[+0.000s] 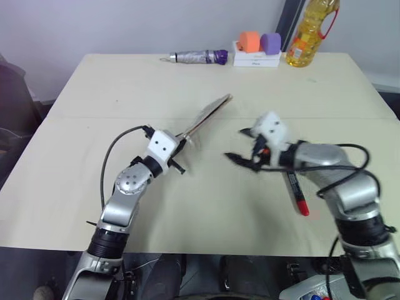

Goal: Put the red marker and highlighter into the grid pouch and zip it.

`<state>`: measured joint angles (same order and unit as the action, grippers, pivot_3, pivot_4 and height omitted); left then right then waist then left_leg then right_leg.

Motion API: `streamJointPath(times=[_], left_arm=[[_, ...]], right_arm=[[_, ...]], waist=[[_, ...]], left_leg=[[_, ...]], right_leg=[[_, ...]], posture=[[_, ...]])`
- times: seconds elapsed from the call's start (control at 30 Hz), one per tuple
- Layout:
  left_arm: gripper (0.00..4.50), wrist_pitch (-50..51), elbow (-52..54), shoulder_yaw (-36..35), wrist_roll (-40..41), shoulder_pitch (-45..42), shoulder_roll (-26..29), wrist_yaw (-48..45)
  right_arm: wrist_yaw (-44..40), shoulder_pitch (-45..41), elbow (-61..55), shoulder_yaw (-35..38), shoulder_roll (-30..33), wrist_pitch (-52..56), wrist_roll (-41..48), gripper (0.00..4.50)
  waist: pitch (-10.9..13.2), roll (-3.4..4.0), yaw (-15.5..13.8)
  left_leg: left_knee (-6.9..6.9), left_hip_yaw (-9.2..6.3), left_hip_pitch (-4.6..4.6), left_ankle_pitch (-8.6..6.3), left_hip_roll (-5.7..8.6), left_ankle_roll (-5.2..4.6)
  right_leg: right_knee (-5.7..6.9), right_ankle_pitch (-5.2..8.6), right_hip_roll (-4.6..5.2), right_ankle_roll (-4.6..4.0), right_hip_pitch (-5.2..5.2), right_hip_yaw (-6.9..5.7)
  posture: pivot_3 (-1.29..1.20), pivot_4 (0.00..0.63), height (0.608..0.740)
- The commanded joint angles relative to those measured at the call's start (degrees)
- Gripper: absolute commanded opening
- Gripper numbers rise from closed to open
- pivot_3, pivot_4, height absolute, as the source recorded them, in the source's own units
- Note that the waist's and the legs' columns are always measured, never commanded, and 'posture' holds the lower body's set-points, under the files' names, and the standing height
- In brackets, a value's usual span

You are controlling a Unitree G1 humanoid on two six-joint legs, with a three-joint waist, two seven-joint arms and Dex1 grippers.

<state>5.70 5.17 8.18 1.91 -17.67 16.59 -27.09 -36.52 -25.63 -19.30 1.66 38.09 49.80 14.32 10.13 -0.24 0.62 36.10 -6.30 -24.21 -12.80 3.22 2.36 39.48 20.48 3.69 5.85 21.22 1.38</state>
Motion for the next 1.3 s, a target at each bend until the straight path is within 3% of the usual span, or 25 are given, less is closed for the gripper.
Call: streamJointPath(times=[0.03,0.23,0.53,0.73,0.77,0.9,1.03,1.3], left_arm=[[0.0,-0.2,1.4,1.6,0.2,0.6,0.5,-2.3],[0.0,0.2,1.0,3.5,1.2,0.0,-0.5,-5.1],[0.0,-0.2,0.2,3.9,1.1,-1.2,-2.0,-6.1],[0.0,-0.2,0.3,3.1,1.3,-1.2,-2.3,-5.8],[0.0,-0.2,0.2,2.9,1.3,-1.2,-2.4,-5.6],[0.0,-0.3,-0.1,2.4,1.3,-1.4,-2.3,-4.9],[0.0,-0.4,-0.5,2.1,1.5,-1.7,-2.5,-4.2],[0.0,-0.7,-0.5,2.5,1.5,-1.5,-2.6,-4.1]], right_arm=[[5.3,0.7,1.4,7.9,1.2,4.5,-0.7,3.99],[10.5,6.0,5.1,16.0,3.1,9.8,-1.8,3.99],[13.4,12.4,7.1,21.8,-0.4,14.5,0.4,3.99],[13.0,12.0,8.0,21.3,-0.3,12.7,1.3,1.09],[12.6,11.8,7.9,20.4,0.5,11.8,1.0,0.88],[8.3,13.3,5.3,13.1,7.3,2.1,-3.3,0.89],[-1.4,13.4,-1.9,11.2,11.2,-7.9,0.5,0.89],[-4.3,10.6,-7.9,9.4,10.1,-6.0,5.8,0.89]], waist=[[0.0,0.0,0.1],[0.0,0.0,0.1],[0.0,0.01,0.3],[0.0,0.02,0.1],[0.0,0.02,0.1],[0.0,0.03,0.2],[0.0,0.03,0.4],[0.0,-0.02,-0.1]], left_leg=[[-0.02,0.0,0.0,0.0,0.0,0.0],[-0.04,0.04,-0.01,0.0,-0.03,-0.01],[0.01,0.06,0.0,-0.01,-0.03,-0.04],[0.03,0.06,0.06,-0.01,-0.02,-0.04],[0.04,0.06,0.06,-0.02,-0.02,-0.04],[0.03,0.07,0.06,-0.02,-0.02,-0.05],[0.02,0.07,0.08,-0.02,-0.04,-0.05],[0.08,0.02,0.09,-0.03,-0.04,-0.07]], right_leg=[[0.0,0.0,-0.01,0.0,0.03,0.0],[0.0,0.0,-0.03,0.0,0.02,0.01],[0.01,0.0,-0.06,0.0,-0.04,0.01],[0.01,0.0,-0.06,0.0,-0.13,0.0],[0.01,0.0,-0.06,0.0,-0.13,0.0],[0.01,0.0,-0.06,0.0,-0.11,0.01],[0.0,0.0,-0.09,0.01,-0.11,0.01],[-0.08,0.0,-0.06,0.02,-0.24,-0.04]], posture=[[0.0,0.15,0.74],[0.0,0.15,0.74],[0.0,0.15,0.74],[0.0,0.15,0.74],[0.0,0.15,0.74],[0.0,0.15,0.74],[0.0,0.15,0.74],[0.0,0.15,0.74]])
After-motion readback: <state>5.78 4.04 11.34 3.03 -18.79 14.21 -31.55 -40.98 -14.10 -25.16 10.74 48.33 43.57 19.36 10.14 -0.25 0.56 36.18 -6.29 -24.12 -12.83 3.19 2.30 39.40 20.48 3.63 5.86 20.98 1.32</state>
